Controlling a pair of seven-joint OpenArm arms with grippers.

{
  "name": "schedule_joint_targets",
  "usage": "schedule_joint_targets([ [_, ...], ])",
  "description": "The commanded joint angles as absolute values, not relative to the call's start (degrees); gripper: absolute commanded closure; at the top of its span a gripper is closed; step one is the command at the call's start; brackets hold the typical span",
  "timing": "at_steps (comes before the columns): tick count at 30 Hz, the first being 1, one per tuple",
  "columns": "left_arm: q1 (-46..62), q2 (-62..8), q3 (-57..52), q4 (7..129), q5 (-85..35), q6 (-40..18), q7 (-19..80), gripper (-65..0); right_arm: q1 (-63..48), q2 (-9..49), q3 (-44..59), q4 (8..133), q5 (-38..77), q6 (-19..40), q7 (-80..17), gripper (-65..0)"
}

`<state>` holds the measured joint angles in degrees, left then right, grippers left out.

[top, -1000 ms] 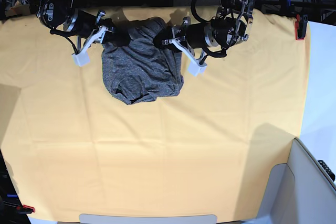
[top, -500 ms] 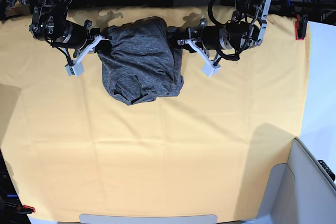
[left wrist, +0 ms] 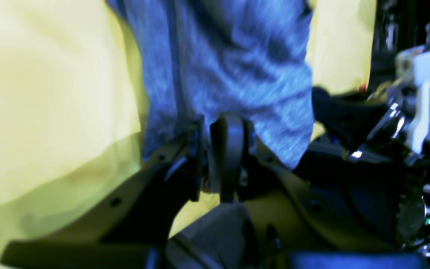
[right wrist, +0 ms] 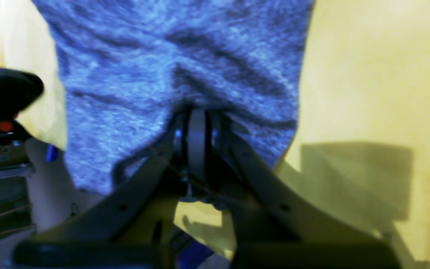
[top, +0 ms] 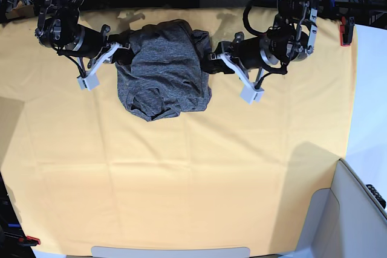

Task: Fold the T-shirt properly
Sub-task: 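Grasp the bundle's sides with both grippers and tuck edges underneath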

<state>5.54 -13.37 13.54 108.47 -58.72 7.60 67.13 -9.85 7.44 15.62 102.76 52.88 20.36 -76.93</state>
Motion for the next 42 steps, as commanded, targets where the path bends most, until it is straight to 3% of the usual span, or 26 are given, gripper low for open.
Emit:
schedule_joint_targets([
  [1, 5.0, -13.5, 13.8, 110.9, -60.2, 7.5, 67.2, -6.9, -9.3, 7.9, 15.8, 103.6, 54.6, 20.5, -76.5, 0.0],
  [5, 5.1, -12.2, 16.0, 111.9, -64.1, 7.2, 67.4, -6.9, -9.3, 7.9, 15.8, 103.6, 54.6, 20.5, -76.5, 0.0],
  [11, 2.0, -11.9, 28.4, 111.5, -65.5, 7.2, 67.3, -7.0, -9.2, 7.8, 15.8, 103.6, 54.6, 20.5, -76.5, 0.0],
  [19, -3.2, -11.9, 38.7, 103.5, -65.5, 7.3, 67.2, -7.0, -9.3, 7.9, 13.9, 103.4, 54.3, 20.4, -76.4, 0.0],
  [27, -4.1, -12.4, 39.6, 99.1, -65.2, 7.5, 65.5, -6.9, -9.0, 8.0, 13.8, 103.4, 54.3, 20.4, -76.3, 0.0],
  [42, 0.0, -21.7, 39.5, 96.0, -58.7, 7.6, 63.8, -6.9, -8.9, 9.3, 14.3, 103.4, 54.2, 20.4, -76.3, 0.0],
])
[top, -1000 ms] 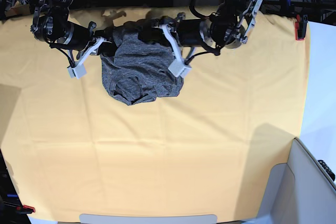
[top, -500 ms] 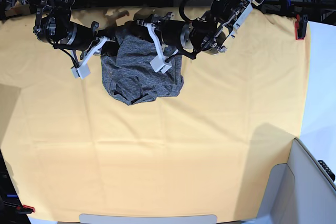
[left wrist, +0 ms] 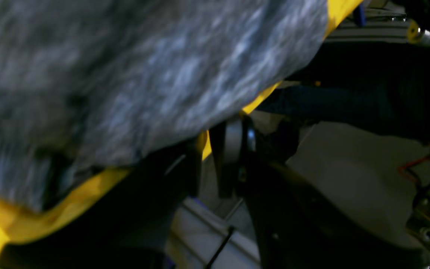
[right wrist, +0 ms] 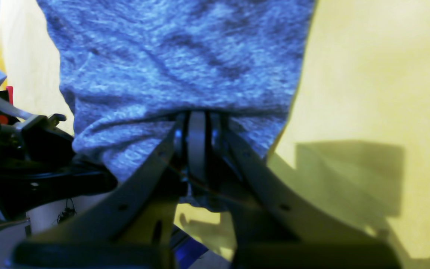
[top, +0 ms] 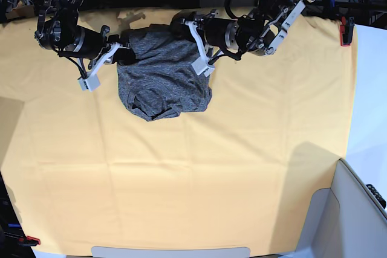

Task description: Fold the T-shirt properly

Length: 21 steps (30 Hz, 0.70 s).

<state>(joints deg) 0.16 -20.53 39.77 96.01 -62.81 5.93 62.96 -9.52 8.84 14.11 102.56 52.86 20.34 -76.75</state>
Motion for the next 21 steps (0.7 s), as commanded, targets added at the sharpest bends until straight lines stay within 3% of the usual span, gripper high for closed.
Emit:
schedule_joint_targets([
  [1, 0.0, -22.0, 39.5, 96.1, -58.8, 7.6, 63.8, -6.9, -8.9, 9.3, 14.3, 103.4, 54.2, 20.4, -76.3, 0.0],
  [13, 0.1, -29.3, 39.1, 98.2, -58.8, 7.6, 63.8, -6.9, -8.4, 10.2, 14.4, 103.4, 54.2, 20.4, -76.3, 0.0],
  [21, 3.8, -30.3, 29.8, 102.5, -58.9, 7.6, 64.4, -6.9, -6.6, 9.8, 14.4, 105.0, 54.5, 20.4, -76.3, -0.2],
])
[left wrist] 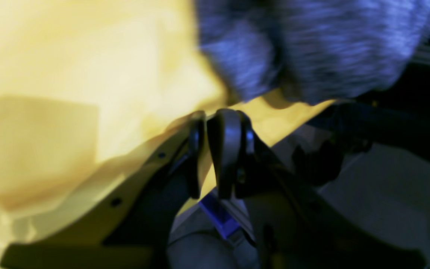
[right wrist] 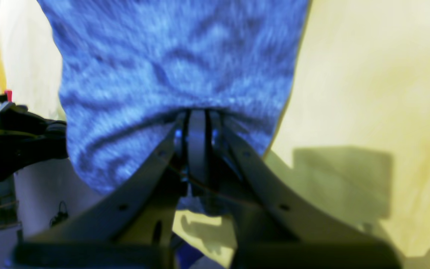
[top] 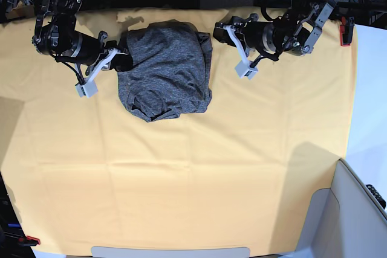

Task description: Fold the T-shirt properly

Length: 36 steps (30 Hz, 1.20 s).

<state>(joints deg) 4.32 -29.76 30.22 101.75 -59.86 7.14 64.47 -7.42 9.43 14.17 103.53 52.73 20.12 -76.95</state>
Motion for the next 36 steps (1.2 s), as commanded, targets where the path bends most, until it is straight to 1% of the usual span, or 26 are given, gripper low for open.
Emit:
schedule_joint_targets([
  [1, 4.3, -30.3, 28.8, 102.5, -58.9, 7.6, 64.4, -6.9, -6.5, 9.8, 14.4, 106.1, 54.5, 20.4, -76.3, -0.3],
  [9, 4.6, -30.0, 27.8, 102.8, -58.9, 7.6, 64.4, -6.9, -6.2, 10.1, 14.9, 112.5, 54.3, 20.4, -76.2, -1.0],
  [11, 4.6, -30.0, 27.8, 102.8, -58.9, 7.6, 64.4, -6.9, -6.3, 10.1, 16.9, 112.8, 54.3, 20.4, -76.2, -4.7],
  [14, 4.6, -30.0, 27.8, 102.8, -58.9, 7.6, 64.4, -6.9, -6.5, 10.2, 20.4, 114.8, 54.3, 20.4, -76.2, -12.2],
  [16, 4.6, -30.0, 27.7, 102.8, -58.9, 7.6, 64.1, -6.9, -6.6, 10.9, 22.6, 116.2, 54.5, 20.4, -76.3, -14.8],
  [19, 4.6, -30.3, 26.3, 105.1, -58.8, 7.6, 63.7, -6.9, -6.7, 12.4, 26.6, 116.4, 55.1, 20.4, -76.3, -15.4],
  [21, 6.6, -30.3, 21.7, 108.7, -58.8, 7.6, 63.7, -6.8, -7.8, 13.2, 30.4, 116.4, 55.4, 20.4, -76.3, -15.4],
  [23, 10.0, -30.2, 13.4, 112.9, -58.8, 7.6, 63.7, -6.8, -9.0, 14.0, 33.8, 116.3, 55.0, 20.4, -76.3, -15.4],
  [25, 13.1, -30.0, 7.2, 115.6, -58.9, 7.6, 63.7, -6.8, -10.9, 15.2, 35.5, 116.1, 54.8, 20.4, -76.4, -15.4],
  [28, 18.8, -29.9, -1.0, 118.3, -59.0, 7.6, 63.7, -6.7, -14.9, 17.5, 36.0, 116.2, 51.6, 20.4, -76.4, -15.4],
  [31, 26.9, -29.1, -8.0, 118.6, -59.1, 7.6, 62.6, -6.7, -19.7, 18.6, 36.1, 116.3, 44.6, 20.4, -76.3, -15.3],
  [36, 41.8, -23.2, -18.8, 118.5, -59.0, 7.5, 58.1, -6.7, -27.1, 17.0, 35.7, 116.2, 32.5, 20.4, -76.2, -15.3],
])
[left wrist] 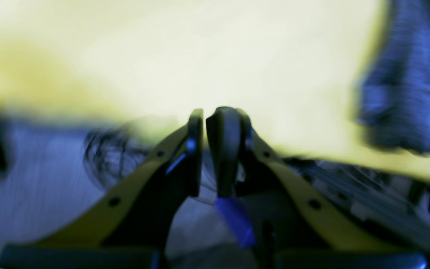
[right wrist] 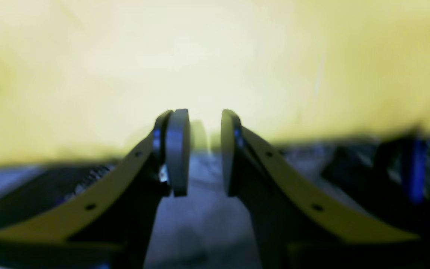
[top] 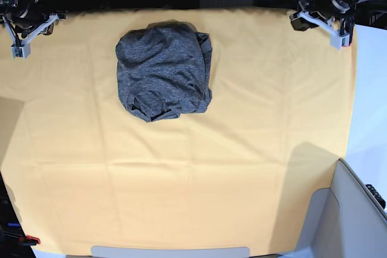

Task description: Fold the T-shirt properly

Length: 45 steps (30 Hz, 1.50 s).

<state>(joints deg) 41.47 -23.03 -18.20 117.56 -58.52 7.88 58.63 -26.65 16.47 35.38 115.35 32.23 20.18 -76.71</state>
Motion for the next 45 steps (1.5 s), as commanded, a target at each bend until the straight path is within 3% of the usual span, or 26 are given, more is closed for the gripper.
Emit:
schedule_joint_targets([
  [1, 43.9, -21.8, -20.7, 118.5, -58.9, 7.5, 57.3, -6.7, -28.5, 16.1, 35.7, 116.2, 30.5, 20.4, -76.2, -15.3],
  [5, 50.4, -14.5, -27.0, 117.1, -58.9, 7.5, 56.0, -6.7, -33.5, 11.5, 35.2, 115.1, 23.8, 20.4, -76.2, -15.3],
  [8, 50.9, -13.0, -26.2, 112.5, -58.9, 7.5, 56.0, -6.7, -34.9, 8.3, 33.3, 108.9, 19.9, 20.4, -76.2, -15.3],
  [14, 41.2, -12.8, -21.8, 89.5, -58.8, 7.5, 55.4, -6.7, -28.2, 6.5, 31.0, 77.6, 19.2, 20.4, -73.8, -15.2],
  [18, 31.5, -11.4, -21.8, 66.2, -58.8, 7.5, 50.9, -6.7, -20.4, 7.6, 27.2, 54.2, 16.7, 20.4, -60.6, -10.1],
  [24, 21.6, -10.2, -19.1, 39.3, -58.8, 7.5, 31.4, -6.7, -8.8, 6.7, 24.1, 24.1, 8.4, 20.3, -28.6, -4.3],
  [28, 17.9, -10.3, -8.4, 32.2, -58.8, 7.5, 20.2, -6.8, -2.1, 5.1, 24.2, 11.2, 7.5, 13.8, -25.0, -5.2],
  [31, 14.6, -10.3, 5.7, 27.8, -58.7, 7.5, 11.2, -6.9, -1.1, 1.7, 22.5, 11.2, 4.8, 8.7, -21.8, -7.9],
  [36, 9.2, -10.3, 31.4, 20.2, -58.7, 7.5, -1.2, -6.9, -1.2, -2.4, 11.5, 12.6, -10.0, 1.9, -9.8, -9.8],
  [40, 5.2, -10.0, 46.1, 15.2, -58.7, 7.6, -3.7, -6.9, -1.1, -3.6, 9.8, 12.6, -13.4, -2.9, -7.2, -9.8],
  [45, 2.9, -7.7, 56.6, 11.9, -58.8, 7.6, -4.0, -6.9, -1.2, -4.0, 9.5, 12.6, -13.4, -3.6, -7.2, -9.9],
])
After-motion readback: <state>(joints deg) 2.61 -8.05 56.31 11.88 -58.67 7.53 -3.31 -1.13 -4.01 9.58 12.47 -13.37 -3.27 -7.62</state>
